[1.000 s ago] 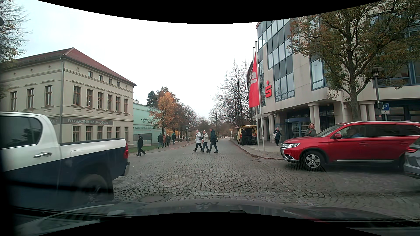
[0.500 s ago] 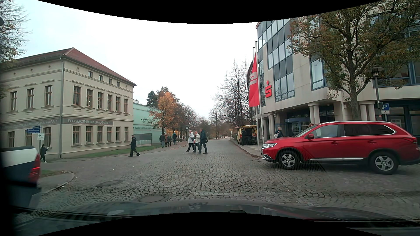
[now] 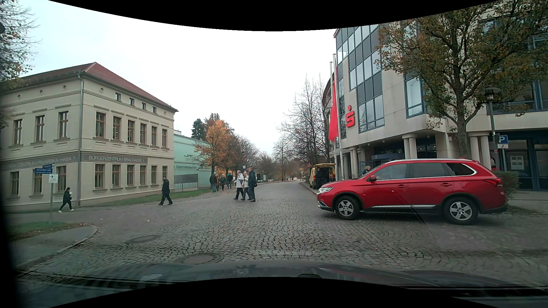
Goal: Follow the waypoints while adhering to traffic rules and regulations
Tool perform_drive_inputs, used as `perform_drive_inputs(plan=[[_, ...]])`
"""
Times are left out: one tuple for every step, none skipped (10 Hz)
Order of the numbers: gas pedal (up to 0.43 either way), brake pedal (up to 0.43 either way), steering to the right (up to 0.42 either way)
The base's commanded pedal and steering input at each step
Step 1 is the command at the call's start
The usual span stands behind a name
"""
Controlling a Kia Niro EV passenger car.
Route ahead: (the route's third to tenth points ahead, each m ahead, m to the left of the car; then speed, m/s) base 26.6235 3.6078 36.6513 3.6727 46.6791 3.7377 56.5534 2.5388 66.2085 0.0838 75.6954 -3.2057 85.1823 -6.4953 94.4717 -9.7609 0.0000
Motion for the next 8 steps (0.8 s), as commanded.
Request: perform_drive_inputs(plan=[[0.0,0.091,0.016],[0.0,0.03,0.013],[0.0,0.0,0.006],[0.0,0.0,-0.003],[0.0,0.0,-0.008],[0.0,0.0,-0.011],[0.0,0.0,-0.014],[0.0,0.0,-0.018]])
